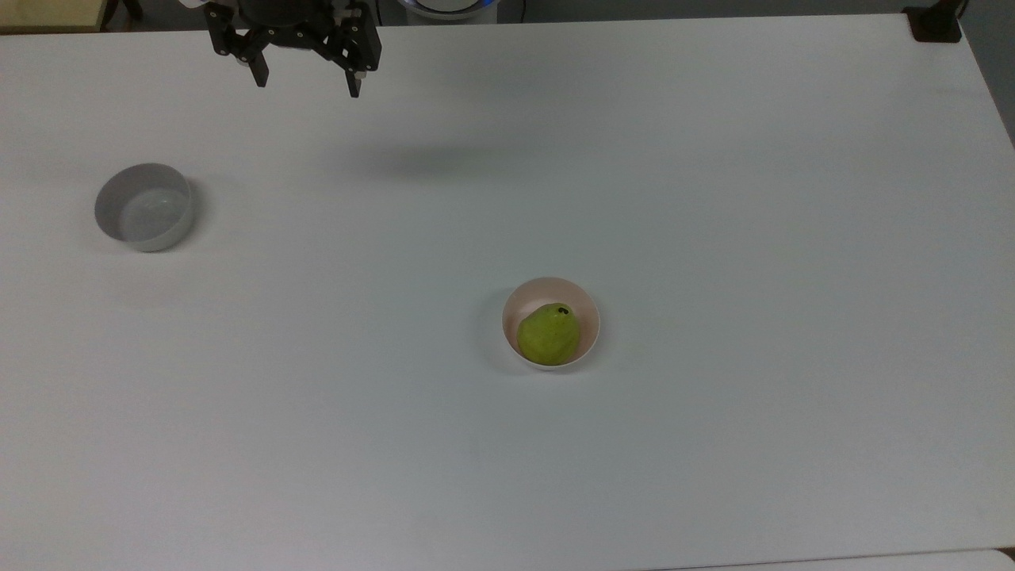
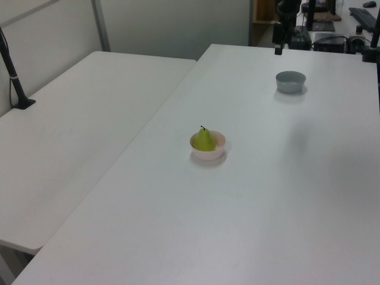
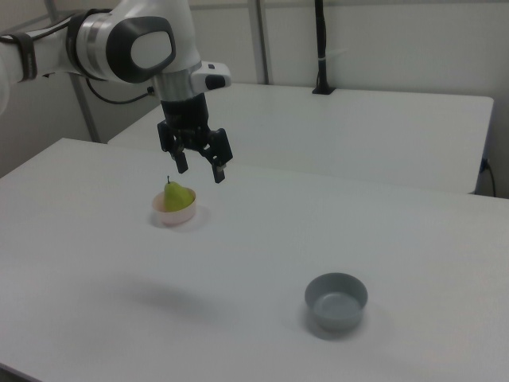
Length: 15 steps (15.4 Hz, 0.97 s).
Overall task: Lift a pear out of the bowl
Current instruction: 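Move the open gripper over the pink bowl holding the green pear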
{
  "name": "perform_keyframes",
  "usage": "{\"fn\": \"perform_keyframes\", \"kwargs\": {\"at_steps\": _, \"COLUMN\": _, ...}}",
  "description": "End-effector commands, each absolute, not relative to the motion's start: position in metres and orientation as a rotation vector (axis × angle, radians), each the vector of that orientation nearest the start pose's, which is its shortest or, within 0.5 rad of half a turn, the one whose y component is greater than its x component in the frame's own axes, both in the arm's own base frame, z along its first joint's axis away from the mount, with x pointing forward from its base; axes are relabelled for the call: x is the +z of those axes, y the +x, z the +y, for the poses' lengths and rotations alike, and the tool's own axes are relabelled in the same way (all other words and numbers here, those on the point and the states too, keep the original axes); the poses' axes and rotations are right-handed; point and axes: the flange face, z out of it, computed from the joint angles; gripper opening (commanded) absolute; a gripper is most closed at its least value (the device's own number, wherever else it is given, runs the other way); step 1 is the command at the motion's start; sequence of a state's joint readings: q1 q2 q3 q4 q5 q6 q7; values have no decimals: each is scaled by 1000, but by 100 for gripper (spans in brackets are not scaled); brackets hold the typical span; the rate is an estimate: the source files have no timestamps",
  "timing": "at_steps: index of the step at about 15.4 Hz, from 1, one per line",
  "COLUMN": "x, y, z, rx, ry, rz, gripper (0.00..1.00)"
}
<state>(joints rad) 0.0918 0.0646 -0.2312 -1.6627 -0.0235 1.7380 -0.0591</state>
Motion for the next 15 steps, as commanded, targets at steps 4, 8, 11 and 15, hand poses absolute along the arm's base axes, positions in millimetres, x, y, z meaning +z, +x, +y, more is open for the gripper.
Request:
{"fn": "perform_keyframes", "kwargs": {"at_steps": 4, "x": 563, "y": 566, "z": -78, "rx": 56, "ry": -3180, "rz": 115, "gripper": 100}}
{"fn": "perform_keyframes", "kwargs": {"at_steps": 8, "x": 560, "y": 568, "z": -74, "rx": 60, "ry": -3178, "rz": 101, "gripper": 100}}
{"fn": "perform_keyframes", "kwargs": {"at_steps": 11, "x": 556, "y": 577, "z": -69, "rx": 47, "ry": -3181, "rz": 103, "gripper": 100}}
{"fn": "perform_keyframes", "kwargs": {"at_steps": 15, "x": 546, "y": 601, "z": -22, "rx": 11, "ry": -3194, "rz": -7, "gripper": 100}}
